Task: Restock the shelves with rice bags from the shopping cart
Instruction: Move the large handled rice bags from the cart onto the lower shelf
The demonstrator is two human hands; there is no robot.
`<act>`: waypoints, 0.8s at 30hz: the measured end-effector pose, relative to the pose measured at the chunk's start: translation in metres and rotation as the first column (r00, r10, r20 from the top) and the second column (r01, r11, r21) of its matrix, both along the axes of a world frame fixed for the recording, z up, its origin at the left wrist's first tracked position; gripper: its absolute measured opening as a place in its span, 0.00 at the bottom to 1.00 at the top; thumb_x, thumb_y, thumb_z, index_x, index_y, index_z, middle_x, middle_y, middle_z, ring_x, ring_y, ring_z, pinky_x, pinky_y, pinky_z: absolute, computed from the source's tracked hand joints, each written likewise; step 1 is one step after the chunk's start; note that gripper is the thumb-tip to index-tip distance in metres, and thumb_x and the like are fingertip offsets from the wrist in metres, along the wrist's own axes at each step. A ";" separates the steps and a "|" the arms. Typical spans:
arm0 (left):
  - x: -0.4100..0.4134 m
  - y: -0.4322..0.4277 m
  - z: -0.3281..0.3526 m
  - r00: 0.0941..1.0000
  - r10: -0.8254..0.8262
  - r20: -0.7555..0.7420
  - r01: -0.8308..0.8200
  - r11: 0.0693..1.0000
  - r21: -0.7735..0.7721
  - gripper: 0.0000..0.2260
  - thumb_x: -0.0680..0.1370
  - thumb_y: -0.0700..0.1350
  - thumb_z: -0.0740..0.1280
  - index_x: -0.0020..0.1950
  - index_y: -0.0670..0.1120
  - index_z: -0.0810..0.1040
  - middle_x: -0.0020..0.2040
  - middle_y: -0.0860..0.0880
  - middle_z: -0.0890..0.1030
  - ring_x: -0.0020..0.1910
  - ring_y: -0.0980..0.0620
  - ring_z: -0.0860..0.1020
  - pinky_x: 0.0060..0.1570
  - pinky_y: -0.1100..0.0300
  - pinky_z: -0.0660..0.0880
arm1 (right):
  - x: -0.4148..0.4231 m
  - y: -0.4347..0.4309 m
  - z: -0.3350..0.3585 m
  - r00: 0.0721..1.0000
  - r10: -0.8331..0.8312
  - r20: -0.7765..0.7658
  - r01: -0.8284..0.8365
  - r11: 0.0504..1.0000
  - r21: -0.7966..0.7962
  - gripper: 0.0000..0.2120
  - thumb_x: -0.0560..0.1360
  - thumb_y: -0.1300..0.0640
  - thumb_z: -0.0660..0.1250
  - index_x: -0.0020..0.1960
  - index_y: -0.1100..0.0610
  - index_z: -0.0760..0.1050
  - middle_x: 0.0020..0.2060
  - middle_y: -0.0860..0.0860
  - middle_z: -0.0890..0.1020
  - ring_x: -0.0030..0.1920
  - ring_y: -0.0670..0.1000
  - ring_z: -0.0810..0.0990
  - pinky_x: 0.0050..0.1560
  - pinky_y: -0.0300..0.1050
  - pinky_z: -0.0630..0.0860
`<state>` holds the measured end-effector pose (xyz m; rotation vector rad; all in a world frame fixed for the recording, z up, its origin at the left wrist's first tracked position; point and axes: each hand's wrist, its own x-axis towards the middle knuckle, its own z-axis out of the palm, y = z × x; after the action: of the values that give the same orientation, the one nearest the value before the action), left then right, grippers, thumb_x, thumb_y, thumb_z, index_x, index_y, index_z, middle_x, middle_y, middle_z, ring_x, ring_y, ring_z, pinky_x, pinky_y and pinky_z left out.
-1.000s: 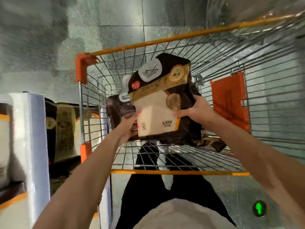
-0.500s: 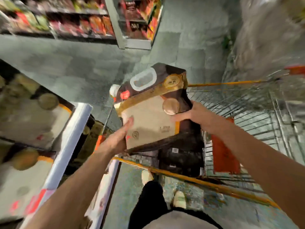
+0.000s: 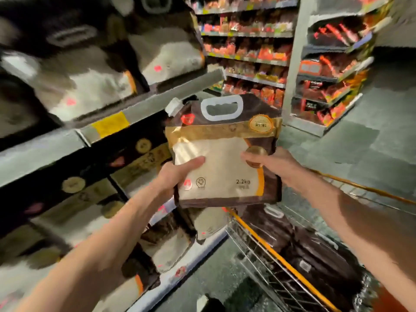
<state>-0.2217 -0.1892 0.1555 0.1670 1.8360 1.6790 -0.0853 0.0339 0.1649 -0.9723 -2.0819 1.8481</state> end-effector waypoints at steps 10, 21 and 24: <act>-0.037 -0.158 0.127 0.808 0.300 -0.508 -0.317 0.947 0.054 0.14 0.69 0.50 0.79 0.49 0.45 0.82 0.37 0.51 0.85 0.32 0.55 0.83 0.30 0.63 0.76 | -0.135 -0.127 0.098 0.882 0.254 -0.398 -0.242 0.967 0.081 0.12 0.62 0.55 0.81 0.43 0.56 0.82 0.39 0.48 0.86 0.39 0.44 0.84 0.43 0.40 0.79; -0.073 -0.294 0.161 0.434 0.444 -0.784 -0.382 0.879 0.286 0.17 0.71 0.39 0.76 0.58 0.40 0.81 0.50 0.49 0.87 0.50 0.51 0.85 0.50 0.59 0.81 | -0.234 -0.255 0.158 0.661 0.440 -0.608 -0.421 0.888 0.185 0.12 0.65 0.64 0.79 0.44 0.58 0.79 0.40 0.44 0.83 0.38 0.38 0.81 0.46 0.37 0.81; -0.080 -0.321 0.159 0.301 0.492 -0.817 -0.431 0.834 0.344 0.19 0.68 0.42 0.78 0.57 0.42 0.81 0.49 0.54 0.86 0.51 0.53 0.84 0.48 0.60 0.81 | -0.256 -0.286 0.162 0.618 0.477 -0.625 -0.497 0.853 0.159 0.14 0.64 0.68 0.77 0.48 0.66 0.80 0.41 0.48 0.84 0.39 0.40 0.82 0.47 0.38 0.80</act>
<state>-0.3019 -0.5102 0.3142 0.7426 2.8294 2.3110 -0.3410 -0.2518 0.3264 0.3094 -1.9454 2.0354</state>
